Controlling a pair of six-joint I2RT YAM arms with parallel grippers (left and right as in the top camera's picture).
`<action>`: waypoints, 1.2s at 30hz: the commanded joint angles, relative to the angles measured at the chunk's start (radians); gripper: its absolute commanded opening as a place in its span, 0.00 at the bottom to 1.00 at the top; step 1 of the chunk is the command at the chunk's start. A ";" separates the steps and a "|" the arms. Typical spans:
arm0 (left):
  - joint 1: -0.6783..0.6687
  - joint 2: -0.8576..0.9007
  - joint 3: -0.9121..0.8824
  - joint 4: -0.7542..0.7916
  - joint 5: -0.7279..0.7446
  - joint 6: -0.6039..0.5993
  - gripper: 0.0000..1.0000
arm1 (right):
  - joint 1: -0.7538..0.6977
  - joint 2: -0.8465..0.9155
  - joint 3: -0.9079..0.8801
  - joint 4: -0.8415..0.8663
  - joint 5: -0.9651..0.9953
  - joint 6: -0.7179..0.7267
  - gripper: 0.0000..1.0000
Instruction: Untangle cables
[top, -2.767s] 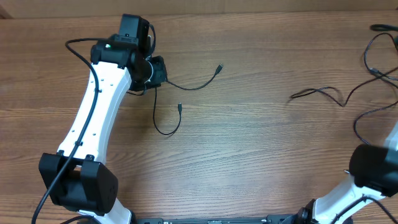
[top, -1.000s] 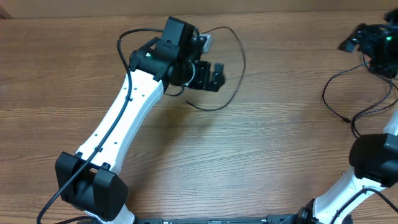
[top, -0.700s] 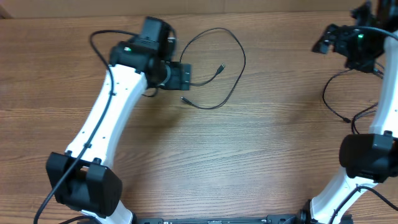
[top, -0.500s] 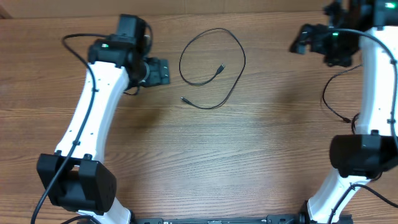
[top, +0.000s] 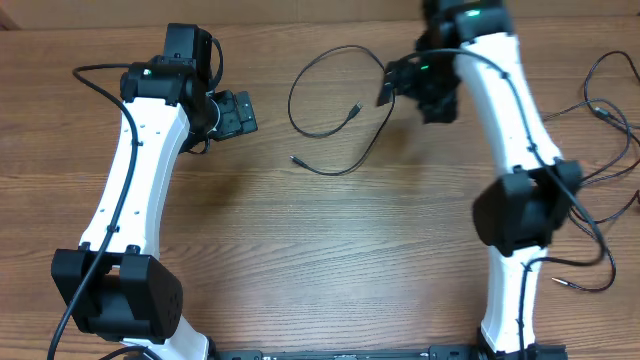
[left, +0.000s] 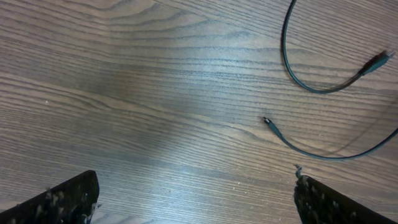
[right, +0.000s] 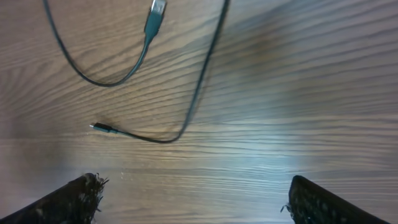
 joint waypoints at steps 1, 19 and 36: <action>-0.003 -0.015 0.010 0.000 -0.007 -0.005 1.00 | 0.046 0.049 0.001 0.011 0.077 0.180 0.95; -0.002 -0.015 0.010 -0.007 -0.010 0.010 1.00 | 0.156 0.210 0.001 0.232 0.119 0.295 0.89; -0.002 -0.015 0.010 -0.014 -0.010 0.010 1.00 | 0.154 0.240 0.001 0.169 0.183 0.361 0.93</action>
